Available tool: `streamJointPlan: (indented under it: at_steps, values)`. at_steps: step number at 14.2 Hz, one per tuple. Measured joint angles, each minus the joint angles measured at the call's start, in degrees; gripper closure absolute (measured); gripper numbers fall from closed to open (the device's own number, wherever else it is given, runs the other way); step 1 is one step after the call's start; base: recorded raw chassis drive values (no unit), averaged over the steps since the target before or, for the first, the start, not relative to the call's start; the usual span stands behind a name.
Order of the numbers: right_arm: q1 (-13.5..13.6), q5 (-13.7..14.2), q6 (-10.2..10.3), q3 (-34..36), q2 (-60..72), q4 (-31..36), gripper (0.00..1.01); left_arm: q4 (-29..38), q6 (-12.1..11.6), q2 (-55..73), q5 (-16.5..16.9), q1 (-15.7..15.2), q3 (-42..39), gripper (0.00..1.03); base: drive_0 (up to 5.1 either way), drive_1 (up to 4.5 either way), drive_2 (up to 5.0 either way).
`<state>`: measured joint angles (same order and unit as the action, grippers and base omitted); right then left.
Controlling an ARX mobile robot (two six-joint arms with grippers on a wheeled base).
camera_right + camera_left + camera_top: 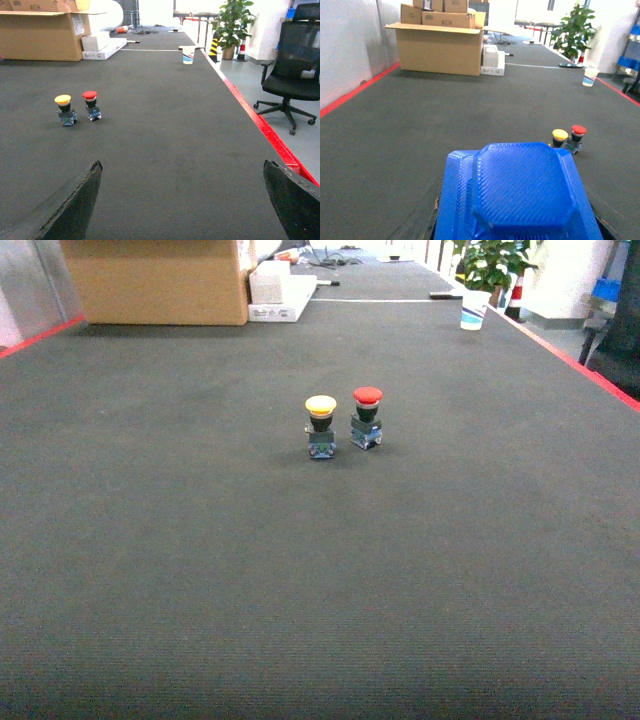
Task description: Pick blue part to blue bin on bottom shelf
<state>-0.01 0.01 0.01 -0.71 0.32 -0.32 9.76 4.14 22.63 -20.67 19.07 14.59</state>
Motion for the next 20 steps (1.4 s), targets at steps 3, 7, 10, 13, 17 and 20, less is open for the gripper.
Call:
streamJointPlan:
  at_steps: [3, 7, 10, 13, 17, 20]
  values:
    - [0.0, 0.0, 0.0, 0.0, 0.0, 0.0, 0.03, -4.2, 0.0, -6.1, -1.5, -1.2, -0.9, 0.59, 0.0, 0.00, 0.0]
    - [0.0, 0.0, 0.0, 0.0, 0.0, 0.0, 0.03, -4.2, -0.2, -6.2, -1.7, -0.8, -0.9, 0.59, 0.0, 0.00, 0.0]
    - [0.0, 0.0, 0.0, 0.0, 0.0, 0.0, 0.03, -4.2, -0.3, -6.2, -1.7, -0.8, -0.9, 0.59, 0.0, 0.00, 0.0]
    - [0.0, 0.0, 0.0, 0.0, 0.0, 0.0, 0.03, -4.2, -0.3, -6.2, -1.7, -0.8, -0.9, 0.59, 0.0, 0.00, 0.0]
    - [0.0, 0.0, 0.0, 0.0, 0.0, 0.1, 0.03, -4.2, -0.3, -6.1, -1.7, -0.8, -1.0, 0.59, 0.0, -1.04, 1.1]
    - [0.0, 0.0, 0.0, 0.0, 0.0, 0.0, 0.03, -4.0, -0.3, -6.3, -1.6, -0.8, -1.0, 0.59, 0.0, -4.27, 4.2]
